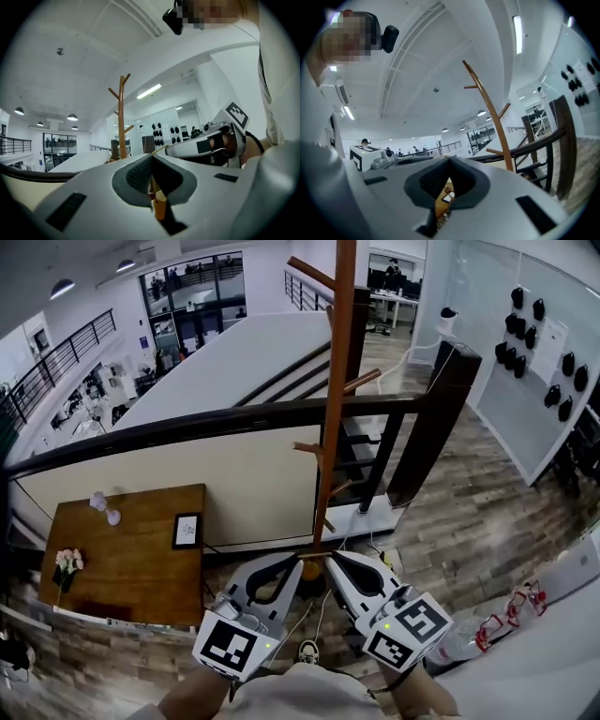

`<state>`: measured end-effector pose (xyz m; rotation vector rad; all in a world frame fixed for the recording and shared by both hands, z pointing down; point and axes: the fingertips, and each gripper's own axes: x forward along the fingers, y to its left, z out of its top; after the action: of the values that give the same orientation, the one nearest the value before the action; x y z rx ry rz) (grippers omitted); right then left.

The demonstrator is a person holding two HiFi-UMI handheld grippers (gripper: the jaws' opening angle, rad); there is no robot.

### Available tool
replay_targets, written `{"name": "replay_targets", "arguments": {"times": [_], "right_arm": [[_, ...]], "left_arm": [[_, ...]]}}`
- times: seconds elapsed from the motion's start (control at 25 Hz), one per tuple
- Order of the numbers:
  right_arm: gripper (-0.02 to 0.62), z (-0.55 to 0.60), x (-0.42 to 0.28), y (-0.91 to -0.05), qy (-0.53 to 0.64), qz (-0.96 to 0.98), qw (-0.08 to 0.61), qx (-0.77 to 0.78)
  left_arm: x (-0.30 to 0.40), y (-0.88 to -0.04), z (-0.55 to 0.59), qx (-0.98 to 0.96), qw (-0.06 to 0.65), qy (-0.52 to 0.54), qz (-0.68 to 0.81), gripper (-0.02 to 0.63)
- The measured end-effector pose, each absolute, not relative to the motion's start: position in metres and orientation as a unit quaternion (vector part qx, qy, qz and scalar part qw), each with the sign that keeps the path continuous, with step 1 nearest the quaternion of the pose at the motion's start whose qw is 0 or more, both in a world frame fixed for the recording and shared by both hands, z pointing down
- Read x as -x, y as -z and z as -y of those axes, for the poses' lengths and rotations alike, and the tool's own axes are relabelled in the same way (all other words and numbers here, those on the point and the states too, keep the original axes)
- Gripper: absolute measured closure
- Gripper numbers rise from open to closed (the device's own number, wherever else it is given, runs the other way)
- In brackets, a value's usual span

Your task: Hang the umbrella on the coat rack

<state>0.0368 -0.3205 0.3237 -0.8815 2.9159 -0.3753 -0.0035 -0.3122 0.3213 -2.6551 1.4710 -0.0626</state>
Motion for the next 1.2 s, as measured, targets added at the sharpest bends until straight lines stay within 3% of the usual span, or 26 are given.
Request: {"name": "replay_targets", "arguments": {"times": [0.36, 1.2], "right_arm": [[0.591, 0.387, -0.037, -0.324, 0.078, -0.959, 0.016, 0.271], [0.591, 0.438, 0.007, -0.323, 0.107, -0.947, 0.028, 0.303]], "left_arm": [[0.003, -0.322, 0.378, 0.857, 0.052, 0.025, -0.512, 0.604], [0.048, -0.319, 0.433, 0.878, 0.039, 0.043, -0.476, 0.604]]}}
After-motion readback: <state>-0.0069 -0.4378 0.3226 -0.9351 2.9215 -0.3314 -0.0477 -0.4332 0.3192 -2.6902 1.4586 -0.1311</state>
